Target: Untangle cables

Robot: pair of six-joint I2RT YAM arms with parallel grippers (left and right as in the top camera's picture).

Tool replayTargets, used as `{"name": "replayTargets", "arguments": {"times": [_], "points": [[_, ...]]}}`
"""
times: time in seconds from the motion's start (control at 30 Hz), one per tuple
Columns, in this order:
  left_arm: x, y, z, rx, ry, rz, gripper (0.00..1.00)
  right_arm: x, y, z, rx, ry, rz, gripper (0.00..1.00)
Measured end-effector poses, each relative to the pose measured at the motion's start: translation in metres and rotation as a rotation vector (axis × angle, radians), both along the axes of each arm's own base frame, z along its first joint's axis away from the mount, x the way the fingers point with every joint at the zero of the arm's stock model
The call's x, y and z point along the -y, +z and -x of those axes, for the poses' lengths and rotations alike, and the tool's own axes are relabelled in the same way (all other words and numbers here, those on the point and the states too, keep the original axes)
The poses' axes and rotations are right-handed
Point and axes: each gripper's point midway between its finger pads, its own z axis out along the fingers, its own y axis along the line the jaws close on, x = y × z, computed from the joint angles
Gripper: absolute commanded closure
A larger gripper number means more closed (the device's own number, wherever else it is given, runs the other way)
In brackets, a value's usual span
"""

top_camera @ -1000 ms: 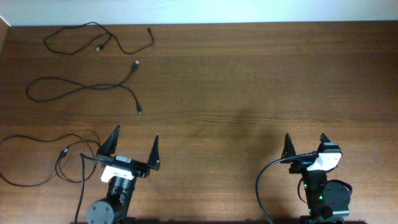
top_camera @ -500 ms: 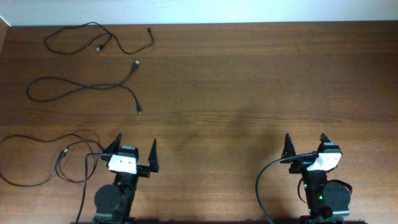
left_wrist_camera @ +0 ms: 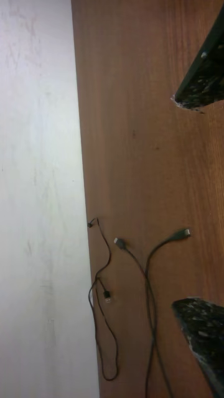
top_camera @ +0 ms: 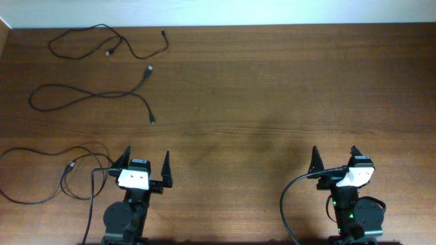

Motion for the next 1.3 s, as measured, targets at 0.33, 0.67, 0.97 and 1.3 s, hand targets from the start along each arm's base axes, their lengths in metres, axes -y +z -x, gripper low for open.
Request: {"name": "replayTargets", "arguments": {"times": [0.33,0.67,0.97,1.3], "points": [[0.0,0.0,0.0,-0.007,0.006,0.066,0.01,0.0,0.0,0.0,0.0,0.0,0.0,0.02],[-0.003,0.0,0.0,-0.004,0.013,0.026,0.01,0.0,0.0,0.0,0.0,0.0,0.001,0.02],[-0.003,-0.001,0.0,-0.003,0.012,0.007,0.01,0.0,0.0,0.0,0.0,0.0,0.0,0.02],[-0.012,-0.001,-0.001,-0.003,0.048,0.004,0.01,0.0,0.0,0.0,0.0,0.0,0.001,0.02]]}}
